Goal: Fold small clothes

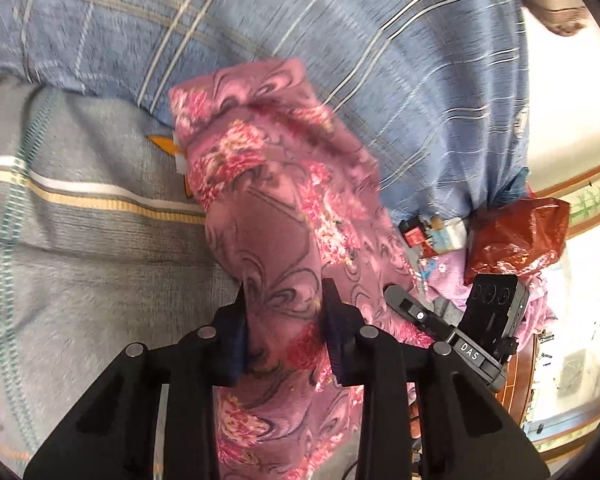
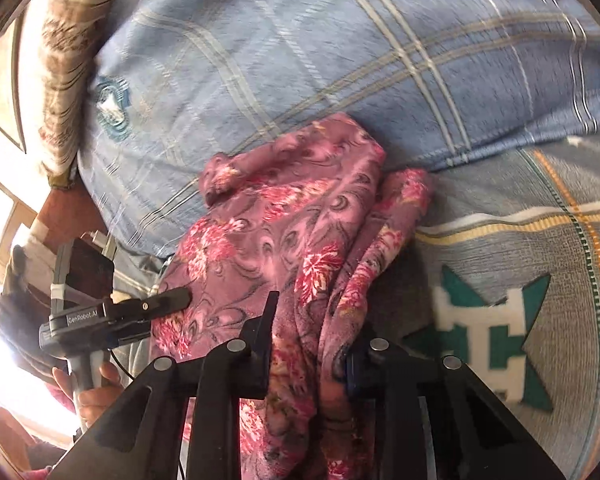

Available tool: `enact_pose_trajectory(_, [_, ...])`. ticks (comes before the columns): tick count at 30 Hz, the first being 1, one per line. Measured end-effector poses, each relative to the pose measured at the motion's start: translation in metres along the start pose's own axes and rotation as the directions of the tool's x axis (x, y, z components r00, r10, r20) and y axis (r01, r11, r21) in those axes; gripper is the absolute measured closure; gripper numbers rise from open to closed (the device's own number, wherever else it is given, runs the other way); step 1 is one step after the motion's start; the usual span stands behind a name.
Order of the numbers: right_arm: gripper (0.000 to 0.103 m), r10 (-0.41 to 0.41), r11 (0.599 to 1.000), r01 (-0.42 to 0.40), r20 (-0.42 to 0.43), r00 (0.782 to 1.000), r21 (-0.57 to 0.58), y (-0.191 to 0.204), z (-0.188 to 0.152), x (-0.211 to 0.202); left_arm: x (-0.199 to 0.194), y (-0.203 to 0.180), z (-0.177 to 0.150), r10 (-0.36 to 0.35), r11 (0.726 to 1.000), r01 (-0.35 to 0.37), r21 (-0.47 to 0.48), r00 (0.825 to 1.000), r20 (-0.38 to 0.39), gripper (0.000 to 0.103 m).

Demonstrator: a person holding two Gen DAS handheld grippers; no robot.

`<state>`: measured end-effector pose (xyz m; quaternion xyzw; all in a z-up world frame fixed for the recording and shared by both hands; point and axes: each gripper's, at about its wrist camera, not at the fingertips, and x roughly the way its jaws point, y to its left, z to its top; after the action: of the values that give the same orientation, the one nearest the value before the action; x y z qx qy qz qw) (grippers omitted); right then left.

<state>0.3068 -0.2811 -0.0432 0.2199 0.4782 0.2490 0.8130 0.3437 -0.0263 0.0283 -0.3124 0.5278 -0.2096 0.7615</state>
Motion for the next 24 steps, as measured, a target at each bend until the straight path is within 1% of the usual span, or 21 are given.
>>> enact_pose_trajectory(3, [0.079, 0.025, 1.000, -0.025, 0.019, 1.000, -0.003, 0.024, -0.004, -0.016, -0.037, -0.006, -0.005, -0.016, 1.000, 0.015, 0.025, 0.999, 0.033, 0.074])
enact_pose_trajectory(5, [0.079, 0.044, 0.999, -0.043, 0.036, 0.998, -0.027, 0.045, -0.009, -0.027, -0.062, -0.009, -0.009, -0.011, 0.999, 0.008, 0.051, 0.998, 0.056, 0.074])
enact_pose_trajectory(7, [0.079, 0.059, 0.997, -0.056, 0.051, 0.997, -0.062, 0.071, -0.016, -0.036, -0.089, -0.011, -0.018, 0.002, 0.997, -0.009, 0.079, 0.996, 0.090, 0.074])
enact_pose_trajectory(10, [0.079, 0.085, 0.992, -0.080, 0.055, 0.995, -0.093, 0.097, -0.031, -0.038, -0.125, -0.006, -0.035, 0.032, 0.992, -0.047, 0.113, 0.990, 0.135, 0.074])
enact_pose_trajectory(12, [0.079, 0.105, 0.990, -0.099, 0.051, 0.993, -0.099, 0.110, -0.047, -0.032, -0.138, 0.003, -0.047, 0.056, 0.990, -0.075, 0.122, 0.987, 0.149, 0.074])
enact_pose_trajectory(13, [0.079, 0.114, 0.989, -0.109, 0.047, 0.992, -0.097, 0.115, -0.046, -0.037, -0.143, 0.009, -0.053, 0.068, 0.989, -0.086, 0.118, 0.986, 0.154, 0.074])
enact_pose_trajectory(15, [0.079, 0.123, 0.989, -0.119, 0.035, 0.992, -0.092, 0.120, -0.046, -0.044, -0.146, 0.022, -0.065, 0.084, 0.990, -0.101, 0.101, 0.985, 0.153, 0.074])
enact_pose_trajectory(18, [0.078, 0.124, 0.990, -0.124, 0.001, 0.992, -0.063, 0.118, -0.048, -0.040, -0.138, 0.043, -0.082, 0.111, 0.989, -0.123, 0.081, 0.984, 0.138, 0.074])
enact_pose_trajectory(20, [0.078, 0.113, 0.992, -0.114, -0.016, 0.993, -0.051, 0.113, -0.050, -0.035, -0.131, 0.057, -0.093, 0.129, 0.988, -0.139, 0.070, 0.984, 0.121, 0.074])
enact_pose_trajectory(24, [0.078, 0.088, 0.994, -0.090, -0.036, 0.995, -0.067, 0.106, -0.057, -0.027, -0.113, 0.077, -0.109, 0.188, 0.977, -0.195, 0.081, 0.978, 0.095, 0.073])
